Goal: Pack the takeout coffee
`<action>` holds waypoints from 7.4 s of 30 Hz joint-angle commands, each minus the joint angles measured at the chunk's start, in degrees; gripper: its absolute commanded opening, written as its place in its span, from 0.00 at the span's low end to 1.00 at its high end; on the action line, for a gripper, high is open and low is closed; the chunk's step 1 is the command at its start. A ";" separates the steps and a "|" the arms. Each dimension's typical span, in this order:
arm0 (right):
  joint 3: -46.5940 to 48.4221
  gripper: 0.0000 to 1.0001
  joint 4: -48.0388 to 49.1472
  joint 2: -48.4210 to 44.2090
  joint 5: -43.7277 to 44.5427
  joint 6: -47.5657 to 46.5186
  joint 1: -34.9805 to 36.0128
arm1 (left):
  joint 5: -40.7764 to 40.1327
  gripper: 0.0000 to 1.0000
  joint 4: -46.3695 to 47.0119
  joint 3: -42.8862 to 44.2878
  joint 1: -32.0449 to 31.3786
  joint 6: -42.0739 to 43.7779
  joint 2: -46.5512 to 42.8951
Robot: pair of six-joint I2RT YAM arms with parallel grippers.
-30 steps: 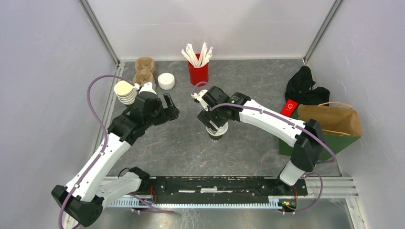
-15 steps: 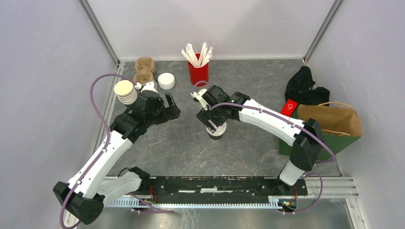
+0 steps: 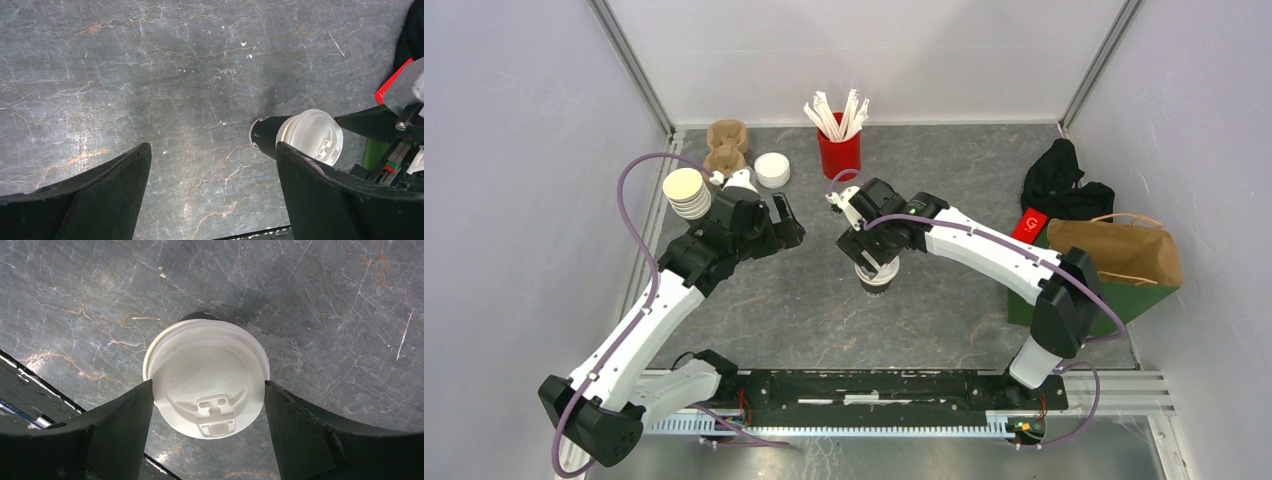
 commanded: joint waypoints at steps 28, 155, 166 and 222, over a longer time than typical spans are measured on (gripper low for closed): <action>0.12 0.92 4.23 0.17 -0.46 0.01 -0.27 | 2.16 1.00 2.95 -0.14 0.78 0.91 0.82; -24.54 0.60 35.82 0.27 -47.41 19.30 -29.17 | 38.13 0.46 26.81 -0.27 0.67 -7.53 33.87; -27.57 0.62 38.88 0.46 -50.72 20.43 -30.63 | 37.63 0.48 30.89 -9.73 1.07 -4.85 28.92; -29.74 0.72 42.37 -2.08 -52.99 22.89 -29.47 | 43.88 0.59 32.94 -15.81 3.88 -15.12 18.75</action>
